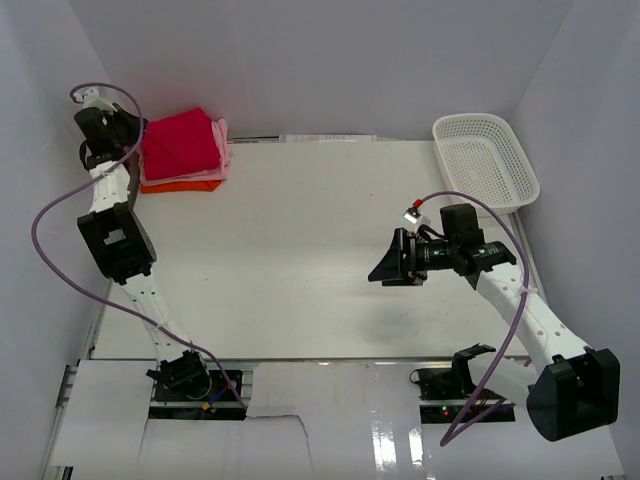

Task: Fold and stack the t-shirts
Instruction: Put the neatly folded tshirt into the corner of the board with the left arm

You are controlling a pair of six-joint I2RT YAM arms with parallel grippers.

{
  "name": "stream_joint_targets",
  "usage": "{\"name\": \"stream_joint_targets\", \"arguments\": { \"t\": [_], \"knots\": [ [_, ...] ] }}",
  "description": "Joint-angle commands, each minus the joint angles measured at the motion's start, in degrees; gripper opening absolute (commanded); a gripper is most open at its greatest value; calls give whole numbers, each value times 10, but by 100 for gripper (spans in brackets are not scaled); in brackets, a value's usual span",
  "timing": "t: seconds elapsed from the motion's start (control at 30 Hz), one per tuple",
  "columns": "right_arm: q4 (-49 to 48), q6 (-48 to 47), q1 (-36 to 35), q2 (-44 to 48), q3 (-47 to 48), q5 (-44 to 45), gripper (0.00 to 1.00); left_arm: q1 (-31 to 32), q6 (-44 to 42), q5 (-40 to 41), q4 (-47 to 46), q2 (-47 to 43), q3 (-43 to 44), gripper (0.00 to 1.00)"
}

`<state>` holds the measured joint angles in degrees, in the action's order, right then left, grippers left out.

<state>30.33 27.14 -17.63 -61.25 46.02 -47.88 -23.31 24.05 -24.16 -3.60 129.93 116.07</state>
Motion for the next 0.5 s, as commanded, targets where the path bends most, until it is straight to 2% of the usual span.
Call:
{"name": "stream_joint_targets", "arguments": {
  "t": [0.0,0.47],
  "knots": [
    [-22,6,2,-1,2,-14,77,11,0,5,26,-28,-23,0],
    [-11,14,2,21,-15,0,77,10,-59,21,65,41,29,0]
  ]
}}
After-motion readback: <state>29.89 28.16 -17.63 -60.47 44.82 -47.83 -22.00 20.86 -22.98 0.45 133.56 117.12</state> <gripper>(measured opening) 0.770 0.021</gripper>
